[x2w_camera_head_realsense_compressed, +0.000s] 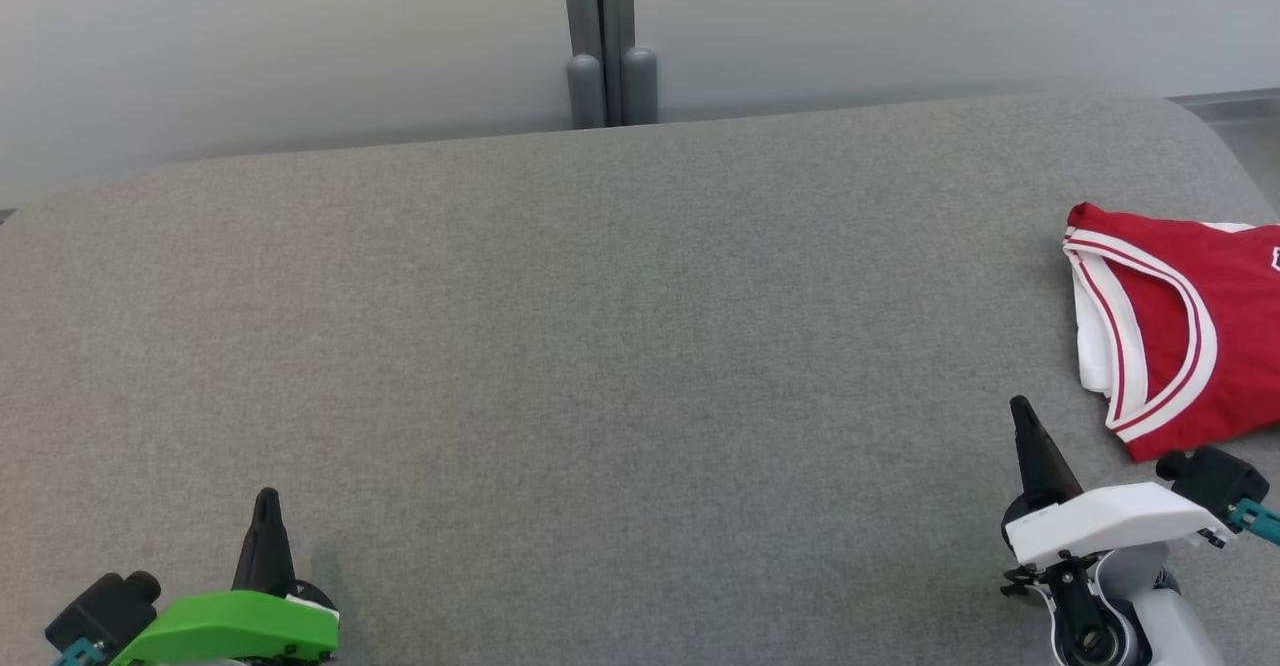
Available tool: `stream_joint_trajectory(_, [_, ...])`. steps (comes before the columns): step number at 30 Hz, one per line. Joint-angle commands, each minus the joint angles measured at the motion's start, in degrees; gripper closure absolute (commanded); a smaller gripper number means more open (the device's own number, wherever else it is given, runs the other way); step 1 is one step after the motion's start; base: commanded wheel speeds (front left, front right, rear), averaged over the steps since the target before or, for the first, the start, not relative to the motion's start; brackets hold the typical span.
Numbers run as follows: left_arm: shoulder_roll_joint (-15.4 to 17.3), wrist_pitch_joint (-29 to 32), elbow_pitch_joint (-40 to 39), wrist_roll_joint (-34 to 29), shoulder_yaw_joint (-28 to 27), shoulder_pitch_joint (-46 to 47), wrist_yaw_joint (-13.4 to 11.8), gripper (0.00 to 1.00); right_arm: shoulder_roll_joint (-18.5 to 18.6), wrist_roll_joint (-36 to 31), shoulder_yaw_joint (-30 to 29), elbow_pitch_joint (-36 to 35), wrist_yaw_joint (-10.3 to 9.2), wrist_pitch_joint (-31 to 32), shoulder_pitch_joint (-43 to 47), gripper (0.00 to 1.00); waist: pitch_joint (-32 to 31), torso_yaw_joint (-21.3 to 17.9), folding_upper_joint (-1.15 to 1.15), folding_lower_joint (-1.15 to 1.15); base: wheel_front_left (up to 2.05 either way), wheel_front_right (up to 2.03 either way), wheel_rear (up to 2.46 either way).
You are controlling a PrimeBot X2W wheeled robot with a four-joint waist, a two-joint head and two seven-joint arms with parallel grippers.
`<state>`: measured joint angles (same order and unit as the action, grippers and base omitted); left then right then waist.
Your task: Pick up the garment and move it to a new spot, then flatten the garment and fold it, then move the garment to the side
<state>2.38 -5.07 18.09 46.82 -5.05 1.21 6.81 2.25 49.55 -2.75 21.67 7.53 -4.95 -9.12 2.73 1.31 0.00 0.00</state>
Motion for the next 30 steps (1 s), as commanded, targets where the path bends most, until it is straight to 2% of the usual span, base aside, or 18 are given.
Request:
stream_joint_trajectory(1, [0.38,0.47,-0.94,2.02,-0.23,1.58,0.25,1.00,0.35,1.91,-0.30,-1.13,-0.03,0.46,-0.15,1.00,-0.05,-0.02,0.00,0.00,0.00,0.00,0.00])
stream_joint_trajectory(30, [0.53,5.49,-2.43,21.34,-0.88,3.41,0.49,1.00,0.56,20.13,-1.90,-4.17,-0.04,5.42,1.27,1.00,-0.94,-0.48,0.00,0.00,0.00,0.00,0.00])
